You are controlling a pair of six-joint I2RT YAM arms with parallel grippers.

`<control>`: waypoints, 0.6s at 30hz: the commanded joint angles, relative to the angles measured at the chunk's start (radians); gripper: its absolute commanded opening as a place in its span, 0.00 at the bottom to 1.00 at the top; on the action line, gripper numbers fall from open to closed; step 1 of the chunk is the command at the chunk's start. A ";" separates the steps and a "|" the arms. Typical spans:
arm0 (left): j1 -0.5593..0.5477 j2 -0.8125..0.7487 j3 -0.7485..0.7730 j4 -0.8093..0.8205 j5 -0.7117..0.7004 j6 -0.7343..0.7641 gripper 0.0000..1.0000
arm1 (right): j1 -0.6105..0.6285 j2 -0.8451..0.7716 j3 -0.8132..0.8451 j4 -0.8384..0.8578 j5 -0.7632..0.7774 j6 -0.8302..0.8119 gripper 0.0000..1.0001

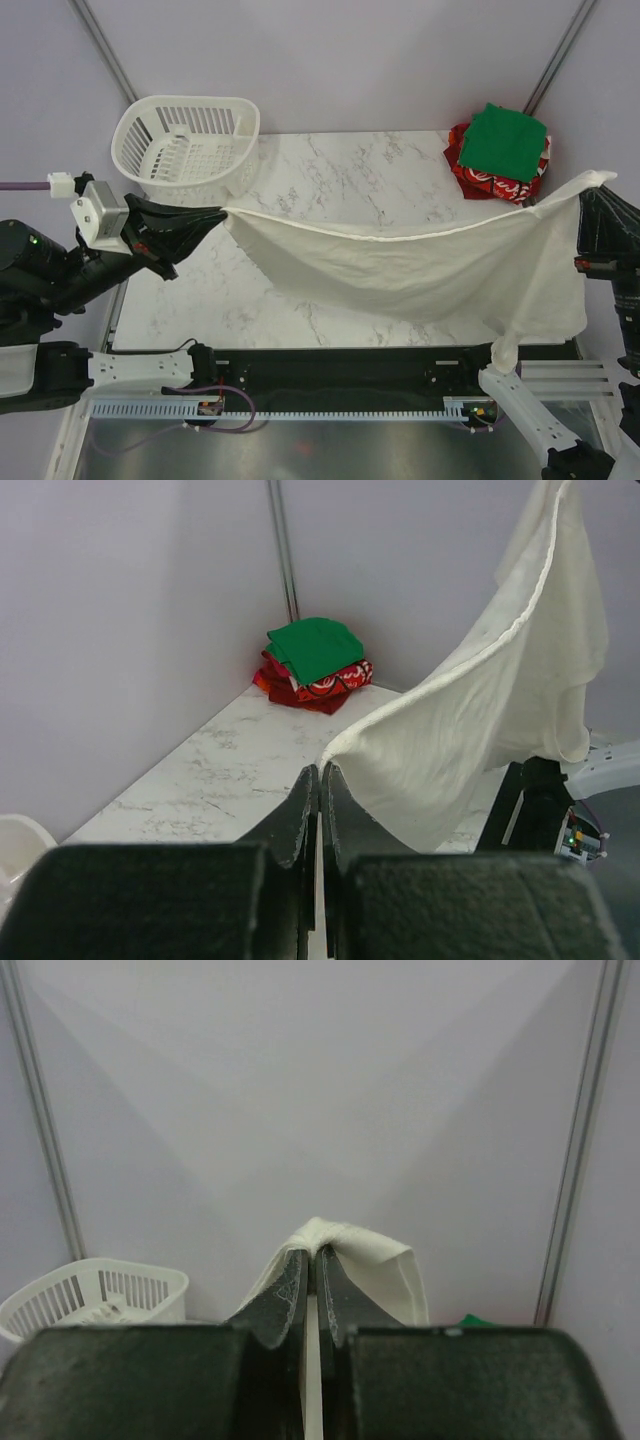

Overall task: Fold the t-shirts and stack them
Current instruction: Flatten the tshirt out

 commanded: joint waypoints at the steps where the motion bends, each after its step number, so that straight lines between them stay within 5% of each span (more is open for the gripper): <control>1: -0.003 0.018 0.037 0.068 0.047 0.101 0.02 | 0.008 0.040 0.084 0.054 0.025 -0.084 0.00; 12: 0.020 -0.023 0.175 0.151 0.177 0.233 0.02 | 0.038 0.120 0.337 0.086 -0.290 -0.116 0.00; 18: 0.073 -0.037 0.122 0.151 0.105 0.256 0.02 | 0.057 0.173 0.319 0.051 -0.181 -0.096 0.00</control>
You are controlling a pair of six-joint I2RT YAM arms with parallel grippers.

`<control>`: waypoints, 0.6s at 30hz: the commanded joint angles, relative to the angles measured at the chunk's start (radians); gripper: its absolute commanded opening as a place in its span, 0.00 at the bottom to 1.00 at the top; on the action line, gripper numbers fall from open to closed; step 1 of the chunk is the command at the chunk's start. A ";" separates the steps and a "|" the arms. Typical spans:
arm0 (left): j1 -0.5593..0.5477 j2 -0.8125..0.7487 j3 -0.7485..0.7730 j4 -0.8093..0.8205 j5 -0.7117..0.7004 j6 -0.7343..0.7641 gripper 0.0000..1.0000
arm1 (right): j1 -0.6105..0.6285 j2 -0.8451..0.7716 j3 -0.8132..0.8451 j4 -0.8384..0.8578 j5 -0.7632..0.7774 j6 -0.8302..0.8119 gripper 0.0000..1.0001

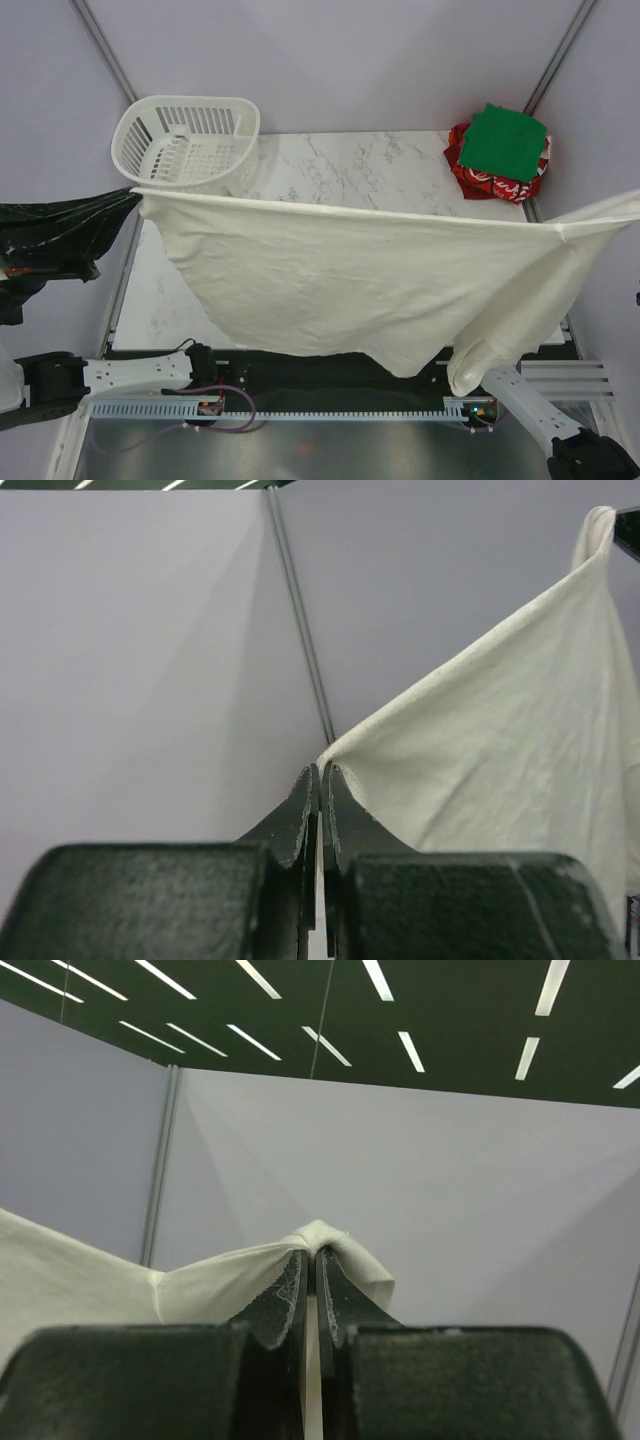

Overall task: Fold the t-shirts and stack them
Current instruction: Flatten the tshirt out

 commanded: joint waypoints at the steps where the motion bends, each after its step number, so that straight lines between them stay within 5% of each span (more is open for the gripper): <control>1: 0.021 0.027 -0.080 0.031 -0.117 0.092 0.02 | 0.016 0.099 -0.043 0.006 0.097 -0.008 0.00; 6: 0.030 0.133 -0.385 0.131 -0.601 0.224 0.02 | 0.067 0.412 -0.158 -0.136 0.294 -0.032 0.00; 8: 0.097 0.155 -0.444 0.153 -0.542 0.164 0.02 | 0.066 0.599 -0.169 -0.173 0.358 -0.014 0.00; 12: 0.567 0.252 -0.581 0.147 -0.192 -0.014 0.02 | 0.033 0.937 -0.136 -0.164 0.397 0.017 0.00; 14: 0.686 0.367 -0.609 0.152 -0.091 -0.055 0.02 | -0.012 1.177 0.018 -0.175 0.453 0.087 0.00; 15: 0.779 0.500 -0.613 0.162 -0.078 -0.067 0.02 | -0.025 1.262 0.100 -0.225 0.476 0.104 0.10; 16: 0.818 0.592 -0.578 0.134 -0.070 -0.125 0.02 | -0.039 1.348 0.192 -0.260 0.512 0.159 0.73; 17: 0.854 0.671 -0.533 0.106 -0.072 -0.165 0.02 | -0.060 1.535 0.459 -0.394 0.536 0.175 0.97; 18: 0.921 0.742 -0.419 0.066 -0.063 -0.199 0.09 | -0.068 1.623 0.618 -0.468 0.565 0.196 0.98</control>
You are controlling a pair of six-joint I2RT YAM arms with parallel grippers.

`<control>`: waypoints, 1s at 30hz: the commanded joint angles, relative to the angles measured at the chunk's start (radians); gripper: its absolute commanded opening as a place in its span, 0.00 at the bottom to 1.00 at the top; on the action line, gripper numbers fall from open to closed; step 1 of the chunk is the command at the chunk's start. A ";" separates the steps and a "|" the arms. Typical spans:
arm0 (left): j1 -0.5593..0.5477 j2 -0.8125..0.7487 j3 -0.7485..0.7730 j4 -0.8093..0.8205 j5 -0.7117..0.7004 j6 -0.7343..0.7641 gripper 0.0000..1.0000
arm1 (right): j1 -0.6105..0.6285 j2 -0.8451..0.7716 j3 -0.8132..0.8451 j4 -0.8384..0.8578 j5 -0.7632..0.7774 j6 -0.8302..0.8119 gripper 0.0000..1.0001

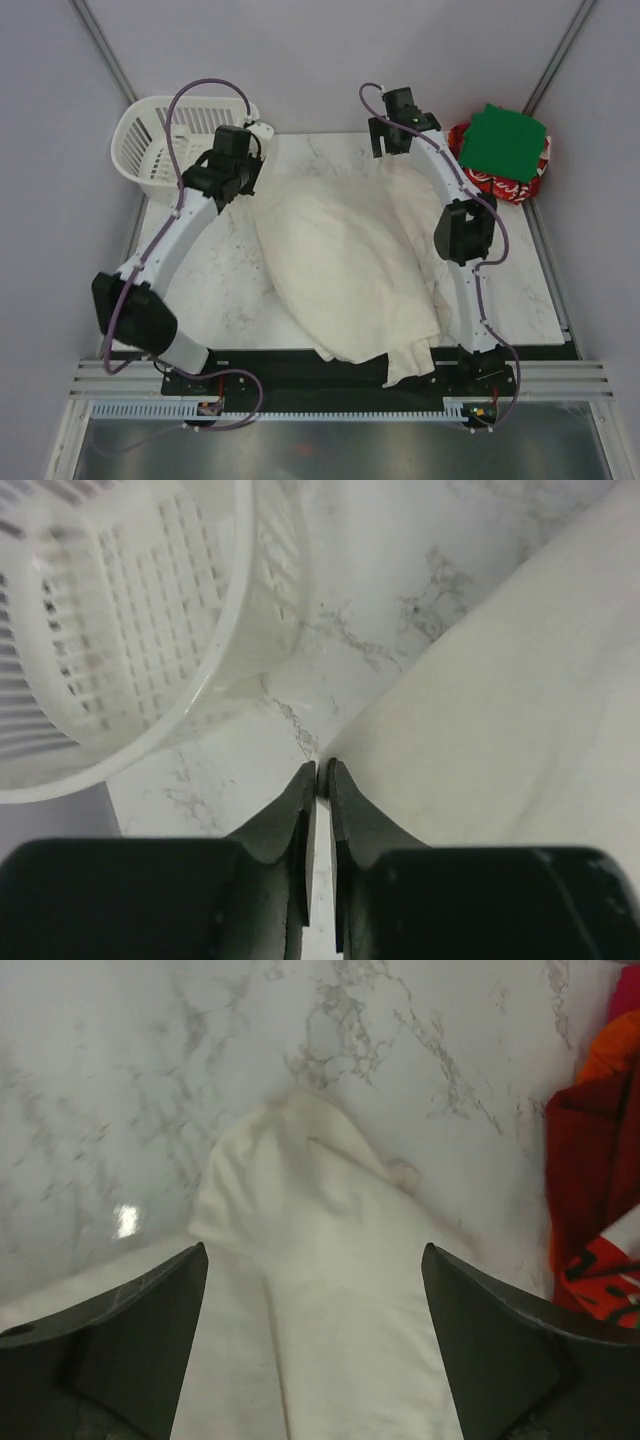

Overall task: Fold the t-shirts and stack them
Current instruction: Flatten the tshirt out

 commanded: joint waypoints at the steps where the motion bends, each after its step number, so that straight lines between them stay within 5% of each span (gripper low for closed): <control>1: 0.147 0.277 0.206 -0.122 0.056 -0.194 0.19 | -0.060 0.196 0.535 -0.287 0.173 0.129 0.98; 3: 0.175 0.332 0.308 -0.147 0.001 -0.212 0.26 | -0.063 0.177 0.520 -0.255 0.228 0.129 0.98; 4: 0.176 0.338 0.329 -0.147 -0.022 -0.227 0.49 | -0.065 0.113 0.401 -0.188 0.242 0.128 0.98; 5: 0.176 0.335 0.349 -0.147 -0.022 -0.228 0.60 | -0.066 -0.032 0.145 -0.107 0.243 0.105 0.98; 7: 0.173 0.316 0.389 -0.147 -0.002 -0.250 0.82 | -0.069 -0.135 -0.006 0.049 0.232 0.105 0.98; 8: 0.169 0.303 0.396 -0.149 -0.004 -0.256 0.84 | -0.068 -0.185 -0.061 0.050 0.218 0.114 0.98; 15: -0.007 0.122 0.217 -0.147 0.019 -0.398 0.84 | -0.066 -0.337 -0.347 0.087 -0.087 0.183 0.98; 21: -0.061 0.085 -0.140 0.067 0.335 -0.607 0.79 | -0.065 -0.443 -0.641 0.178 -0.145 0.197 0.98; 25: -0.061 0.143 -0.255 0.213 0.482 -0.695 0.77 | -0.065 -0.495 -0.772 0.198 -0.164 0.184 0.98; 30: -0.069 0.306 -0.225 0.250 0.492 -0.715 0.74 | -0.060 -0.531 -0.856 0.237 -0.213 0.200 0.98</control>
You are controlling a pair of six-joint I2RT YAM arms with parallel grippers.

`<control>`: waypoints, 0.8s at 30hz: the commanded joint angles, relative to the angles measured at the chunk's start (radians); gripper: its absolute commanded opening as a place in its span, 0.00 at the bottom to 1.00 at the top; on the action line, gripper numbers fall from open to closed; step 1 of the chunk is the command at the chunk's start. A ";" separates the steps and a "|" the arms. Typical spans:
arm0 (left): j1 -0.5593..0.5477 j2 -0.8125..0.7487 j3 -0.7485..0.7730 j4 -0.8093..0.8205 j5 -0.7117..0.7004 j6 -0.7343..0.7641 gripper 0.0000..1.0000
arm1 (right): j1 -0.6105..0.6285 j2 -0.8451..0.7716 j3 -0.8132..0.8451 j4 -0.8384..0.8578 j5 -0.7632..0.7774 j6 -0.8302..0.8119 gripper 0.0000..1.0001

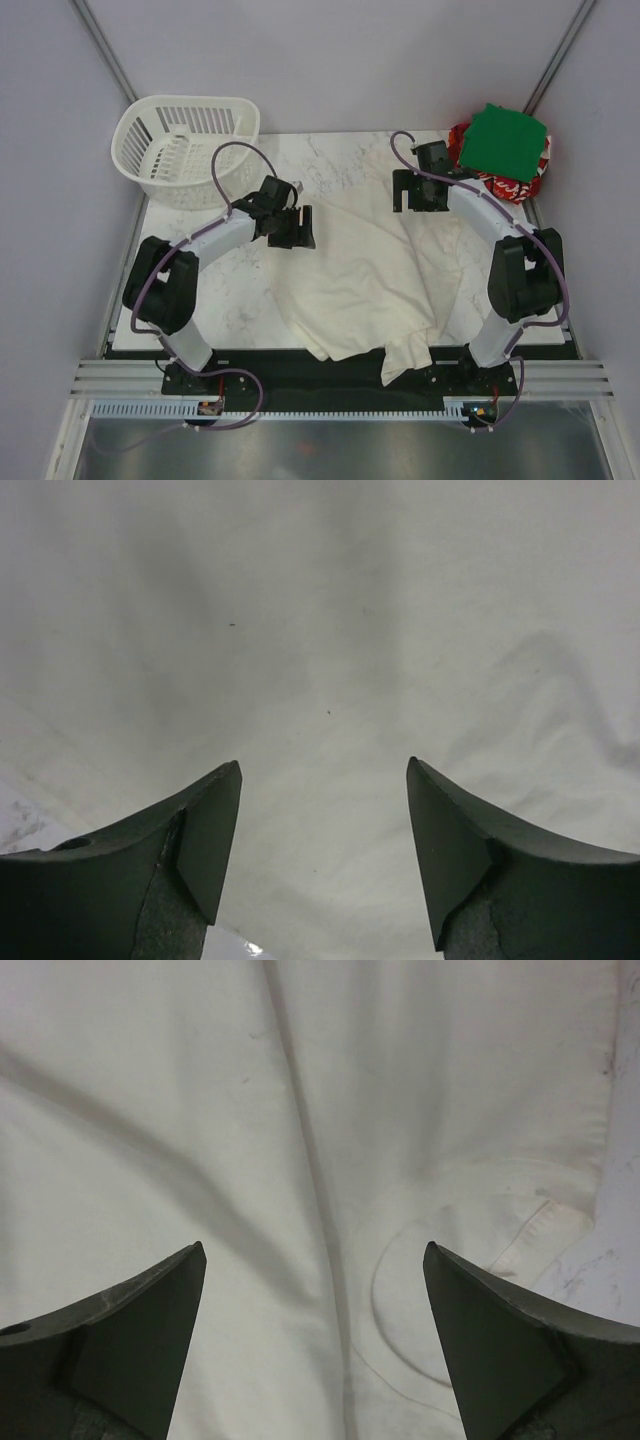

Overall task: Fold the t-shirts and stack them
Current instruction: Flatten the tshirt out

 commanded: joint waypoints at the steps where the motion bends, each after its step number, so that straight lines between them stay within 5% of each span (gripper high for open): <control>1: -0.004 0.081 0.051 0.125 0.051 -0.074 0.74 | 0.001 -0.079 -0.024 0.081 -0.055 0.022 0.98; 8: 0.082 0.265 0.195 0.110 -0.002 -0.072 0.73 | 0.010 -0.080 -0.052 0.091 -0.045 0.012 0.98; 12: 0.122 0.365 0.335 -0.069 0.003 -0.038 0.72 | 0.010 -0.073 -0.048 0.091 -0.052 0.013 0.98; 24: 0.168 0.615 0.720 -0.303 -0.310 0.213 0.71 | 0.009 -0.046 -0.047 0.095 -0.049 0.016 0.98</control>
